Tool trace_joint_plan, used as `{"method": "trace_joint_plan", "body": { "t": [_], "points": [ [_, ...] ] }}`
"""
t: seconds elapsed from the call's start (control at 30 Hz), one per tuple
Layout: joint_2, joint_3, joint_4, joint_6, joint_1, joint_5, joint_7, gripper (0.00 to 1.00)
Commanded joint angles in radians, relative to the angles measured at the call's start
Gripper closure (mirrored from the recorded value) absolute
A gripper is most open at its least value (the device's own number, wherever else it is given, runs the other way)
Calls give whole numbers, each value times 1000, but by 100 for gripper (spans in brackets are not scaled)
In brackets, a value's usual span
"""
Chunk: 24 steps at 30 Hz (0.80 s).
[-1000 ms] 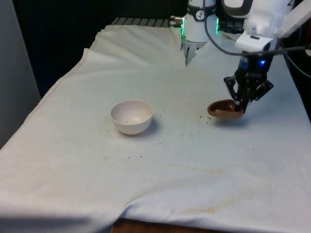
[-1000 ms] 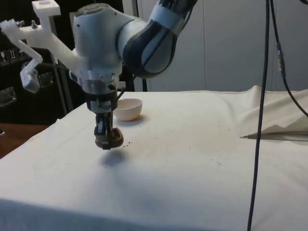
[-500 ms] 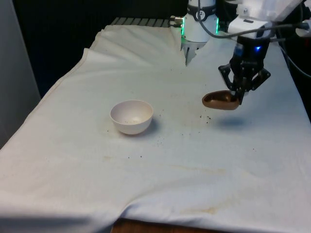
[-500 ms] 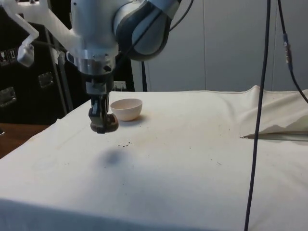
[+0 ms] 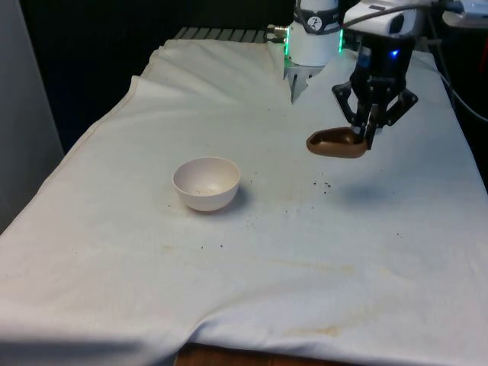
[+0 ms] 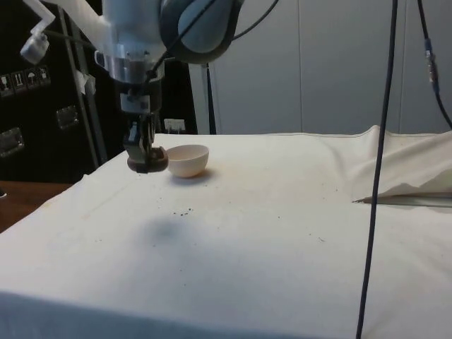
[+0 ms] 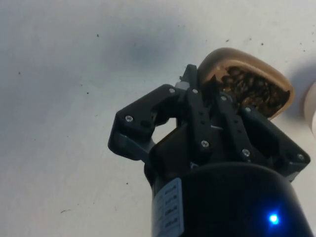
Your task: Pour the coffee beans from the cup into the bowl.
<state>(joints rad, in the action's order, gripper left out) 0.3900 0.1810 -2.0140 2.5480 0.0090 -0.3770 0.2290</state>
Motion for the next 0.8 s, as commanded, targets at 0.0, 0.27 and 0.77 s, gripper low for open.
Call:
{"method": "trace_joint_plan", "body": {
  "t": [0.0,0.27,0.77],
  "points": [
    [-6,8,3,-10,-12,24,-23,100],
    [-21,-6,18,-23,-19,62,-64,100],
    [-38,-47,51,-26,-28,169,-174,100]
  ]
}}
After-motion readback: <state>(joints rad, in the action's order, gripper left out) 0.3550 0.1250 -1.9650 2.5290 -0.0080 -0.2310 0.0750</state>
